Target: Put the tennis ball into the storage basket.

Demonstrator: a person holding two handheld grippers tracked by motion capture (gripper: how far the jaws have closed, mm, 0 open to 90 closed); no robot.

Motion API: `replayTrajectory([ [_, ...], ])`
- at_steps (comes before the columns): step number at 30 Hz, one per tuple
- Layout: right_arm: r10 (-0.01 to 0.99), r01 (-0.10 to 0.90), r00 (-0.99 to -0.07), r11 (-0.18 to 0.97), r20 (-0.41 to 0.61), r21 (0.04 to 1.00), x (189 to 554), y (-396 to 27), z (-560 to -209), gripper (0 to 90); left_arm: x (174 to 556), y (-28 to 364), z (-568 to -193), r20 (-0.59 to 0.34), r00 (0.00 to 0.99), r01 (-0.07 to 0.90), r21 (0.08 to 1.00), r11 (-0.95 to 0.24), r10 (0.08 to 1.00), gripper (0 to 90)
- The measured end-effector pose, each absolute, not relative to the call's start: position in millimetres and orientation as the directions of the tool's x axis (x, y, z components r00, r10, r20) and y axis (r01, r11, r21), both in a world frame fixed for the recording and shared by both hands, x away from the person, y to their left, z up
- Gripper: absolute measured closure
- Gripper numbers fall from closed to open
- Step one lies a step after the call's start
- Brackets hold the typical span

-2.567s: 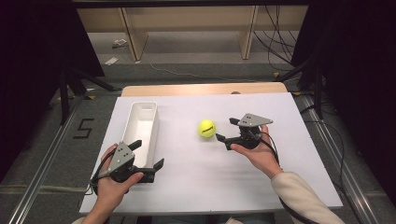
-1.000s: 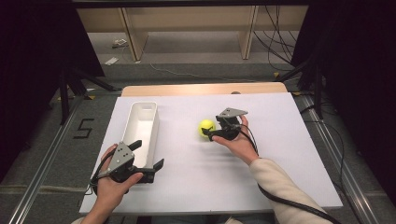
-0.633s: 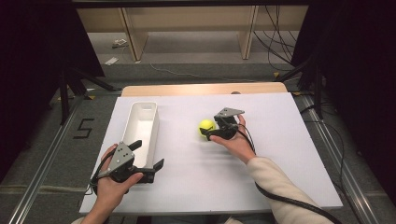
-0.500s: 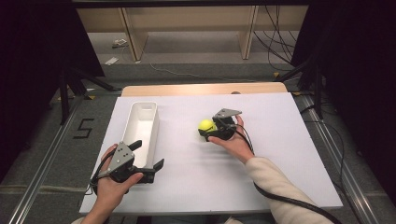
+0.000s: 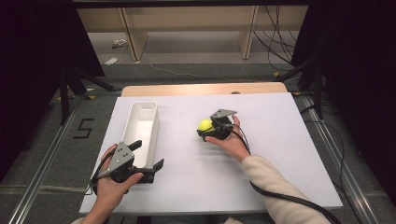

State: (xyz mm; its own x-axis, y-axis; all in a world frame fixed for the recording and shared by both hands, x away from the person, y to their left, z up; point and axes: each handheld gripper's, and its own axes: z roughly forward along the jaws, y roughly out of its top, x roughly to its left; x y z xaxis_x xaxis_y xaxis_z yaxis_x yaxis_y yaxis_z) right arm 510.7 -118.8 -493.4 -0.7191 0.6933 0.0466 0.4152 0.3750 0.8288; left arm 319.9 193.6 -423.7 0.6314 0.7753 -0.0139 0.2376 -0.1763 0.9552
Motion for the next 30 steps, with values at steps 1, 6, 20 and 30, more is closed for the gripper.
replayTrajectory([
  [1, 0.696, 0.417, -0.717, 0.374, 0.047, 0.828, 511.0, -118.4, -494.1, 15.6, 319.8, 193.5, -423.8, -0.015, 0.631, 0.238, 0.955, -0.176, 0.776, 0.0],
  [6, 0.696, 0.420, -0.716, 0.380, 0.044, 0.824, 512.4, -117.9, -495.8, 15.5, 319.8, 193.6, -423.8, -0.015, 0.630, 0.238, 0.955, -0.174, 0.776, 0.0],
  [20, 0.688, 0.428, -0.724, 0.390, 0.051, 0.815, 513.1, -116.8, -496.2, 18.4, 319.5, 193.9, -423.7, -0.016, 0.630, 0.238, 0.956, -0.173, 0.777, 0.0],
  [30, 0.675, 0.429, -0.735, 0.394, 0.061, 0.813, 514.2, -116.8, -496.6, 25.6, 319.4, 193.8, -423.7, -0.015, 0.630, 0.238, 0.956, -0.175, 0.776, 0.0],
])
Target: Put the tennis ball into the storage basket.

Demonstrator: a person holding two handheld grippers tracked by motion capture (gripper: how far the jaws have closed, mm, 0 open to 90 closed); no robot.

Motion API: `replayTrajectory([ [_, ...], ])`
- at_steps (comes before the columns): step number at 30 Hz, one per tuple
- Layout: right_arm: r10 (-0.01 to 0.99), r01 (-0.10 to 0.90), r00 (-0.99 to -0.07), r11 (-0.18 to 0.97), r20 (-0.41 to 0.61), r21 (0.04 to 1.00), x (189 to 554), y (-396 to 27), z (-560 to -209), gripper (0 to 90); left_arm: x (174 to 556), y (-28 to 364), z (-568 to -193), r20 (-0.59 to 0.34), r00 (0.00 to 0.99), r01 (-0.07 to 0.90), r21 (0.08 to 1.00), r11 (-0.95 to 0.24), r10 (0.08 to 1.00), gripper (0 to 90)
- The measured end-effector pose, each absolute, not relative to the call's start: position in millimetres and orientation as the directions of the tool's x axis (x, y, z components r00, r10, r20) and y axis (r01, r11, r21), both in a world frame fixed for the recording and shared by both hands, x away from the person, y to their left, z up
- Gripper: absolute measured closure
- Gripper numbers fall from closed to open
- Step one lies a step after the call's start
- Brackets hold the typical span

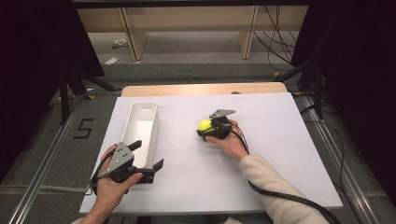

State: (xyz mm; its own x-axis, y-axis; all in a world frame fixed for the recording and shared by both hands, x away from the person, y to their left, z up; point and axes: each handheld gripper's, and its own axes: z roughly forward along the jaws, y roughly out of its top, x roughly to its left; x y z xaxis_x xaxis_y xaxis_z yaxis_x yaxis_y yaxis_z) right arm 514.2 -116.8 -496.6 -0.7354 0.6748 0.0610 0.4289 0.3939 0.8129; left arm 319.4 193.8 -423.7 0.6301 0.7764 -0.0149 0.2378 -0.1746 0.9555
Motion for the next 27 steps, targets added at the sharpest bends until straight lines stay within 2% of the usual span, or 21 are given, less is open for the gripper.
replayTrajectory([
  [15, 0.681, 0.420, -0.730, 0.385, 0.054, 0.822, 513.3, -117.5, -494.8, 26.2, 319.1, 194.2, -423.7, -0.017, 0.632, 0.238, 0.956, -0.174, 0.775, 0.0],
  [27, 0.683, 0.389, -0.728, 0.338, 0.061, 0.857, 512.4, -122.0, -477.2, 26.2, 319.0, 193.7, -423.9, -0.015, 0.634, 0.238, 0.955, -0.177, 0.773, 0.0],
])
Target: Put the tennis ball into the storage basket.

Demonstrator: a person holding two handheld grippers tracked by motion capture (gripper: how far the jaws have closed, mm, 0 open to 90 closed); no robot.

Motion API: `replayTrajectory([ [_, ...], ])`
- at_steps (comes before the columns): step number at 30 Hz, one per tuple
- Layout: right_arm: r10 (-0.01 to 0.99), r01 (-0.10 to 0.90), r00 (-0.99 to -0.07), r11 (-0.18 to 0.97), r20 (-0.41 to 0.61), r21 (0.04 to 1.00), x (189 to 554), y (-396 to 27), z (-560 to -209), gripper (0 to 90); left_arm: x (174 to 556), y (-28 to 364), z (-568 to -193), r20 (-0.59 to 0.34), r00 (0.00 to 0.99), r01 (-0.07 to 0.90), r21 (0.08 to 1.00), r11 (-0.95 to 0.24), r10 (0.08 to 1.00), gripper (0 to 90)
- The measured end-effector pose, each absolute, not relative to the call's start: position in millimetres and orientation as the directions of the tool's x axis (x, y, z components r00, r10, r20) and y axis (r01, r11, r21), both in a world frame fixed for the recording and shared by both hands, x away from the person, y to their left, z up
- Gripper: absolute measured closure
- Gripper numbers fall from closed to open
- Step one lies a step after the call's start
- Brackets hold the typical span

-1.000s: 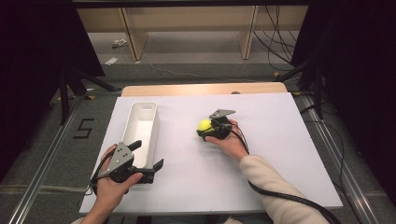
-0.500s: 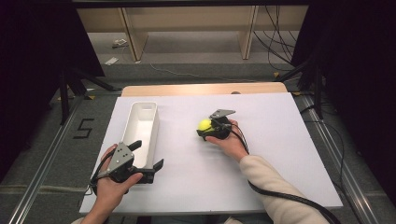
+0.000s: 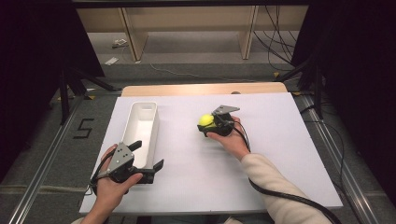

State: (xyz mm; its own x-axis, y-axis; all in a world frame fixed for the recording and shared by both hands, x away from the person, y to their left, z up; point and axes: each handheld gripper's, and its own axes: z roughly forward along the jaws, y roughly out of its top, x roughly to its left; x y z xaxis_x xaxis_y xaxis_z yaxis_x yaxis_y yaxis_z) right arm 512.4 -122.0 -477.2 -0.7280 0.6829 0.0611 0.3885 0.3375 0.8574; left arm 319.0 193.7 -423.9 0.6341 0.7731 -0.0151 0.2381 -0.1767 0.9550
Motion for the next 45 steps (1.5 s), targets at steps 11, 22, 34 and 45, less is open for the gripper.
replayTrajectory([
  [11, 0.681, 0.372, -0.730, 0.314, 0.066, 0.873, 510.1, -120.1, -467.0, 26.2, 318.8, 193.0, -424.1, -0.017, 0.637, 0.239, 0.955, -0.177, 0.771, 0.0],
  [22, 0.657, 0.334, -0.751, 0.305, 0.057, 0.892, 504.7, -112.7, -454.1, 26.2, 318.8, 192.6, -423.9, -0.017, 0.638, 0.238, 0.955, -0.176, 0.770, 0.0],
  [34, 0.635, 0.311, -0.770, 0.297, 0.056, 0.903, 498.8, -105.3, -444.3, 26.2, 318.6, 192.3, -424.0, -0.014, 0.637, 0.238, 0.955, -0.179, 0.770, 0.0],
  [45, 0.619, 0.292, -0.783, 0.278, 0.062, 0.915, 495.1, -100.5, -436.1, 26.2, 318.9, 192.5, -423.9, -0.012, 0.637, 0.237, 0.954, -0.181, 0.771, 0.0],
])
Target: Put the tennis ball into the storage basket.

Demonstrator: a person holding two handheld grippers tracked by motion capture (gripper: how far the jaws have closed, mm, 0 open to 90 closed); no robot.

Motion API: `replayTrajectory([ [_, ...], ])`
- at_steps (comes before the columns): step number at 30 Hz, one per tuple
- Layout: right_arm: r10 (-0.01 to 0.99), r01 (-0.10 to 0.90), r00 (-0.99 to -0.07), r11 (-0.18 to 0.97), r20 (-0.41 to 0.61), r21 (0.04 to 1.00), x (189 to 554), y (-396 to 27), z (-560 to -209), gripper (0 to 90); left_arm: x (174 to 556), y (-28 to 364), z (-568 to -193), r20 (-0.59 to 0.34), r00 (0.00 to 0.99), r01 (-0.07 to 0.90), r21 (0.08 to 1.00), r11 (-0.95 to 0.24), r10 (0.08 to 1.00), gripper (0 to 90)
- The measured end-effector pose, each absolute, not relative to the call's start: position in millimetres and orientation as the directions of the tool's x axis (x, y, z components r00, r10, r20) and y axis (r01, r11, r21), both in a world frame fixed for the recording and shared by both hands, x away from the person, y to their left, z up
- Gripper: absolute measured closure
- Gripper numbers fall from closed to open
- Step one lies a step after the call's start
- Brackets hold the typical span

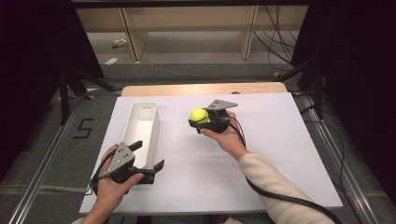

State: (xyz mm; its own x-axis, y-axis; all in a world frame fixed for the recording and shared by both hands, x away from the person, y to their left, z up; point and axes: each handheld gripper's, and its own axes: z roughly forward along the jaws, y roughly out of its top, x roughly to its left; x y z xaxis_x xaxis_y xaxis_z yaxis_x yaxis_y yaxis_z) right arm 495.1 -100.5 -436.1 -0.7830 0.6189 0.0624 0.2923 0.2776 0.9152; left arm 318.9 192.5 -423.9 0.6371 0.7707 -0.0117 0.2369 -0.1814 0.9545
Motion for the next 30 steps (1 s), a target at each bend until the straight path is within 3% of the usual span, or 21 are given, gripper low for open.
replayTrajectory([
  [30, 0.610, 0.274, -0.790, 0.249, 0.070, 0.929, 491.5, -97.9, -424.5, 26.2, 319.3, 192.6, -423.9, -0.014, 0.636, 0.239, 0.954, -0.180, 0.771, 0.0],
])
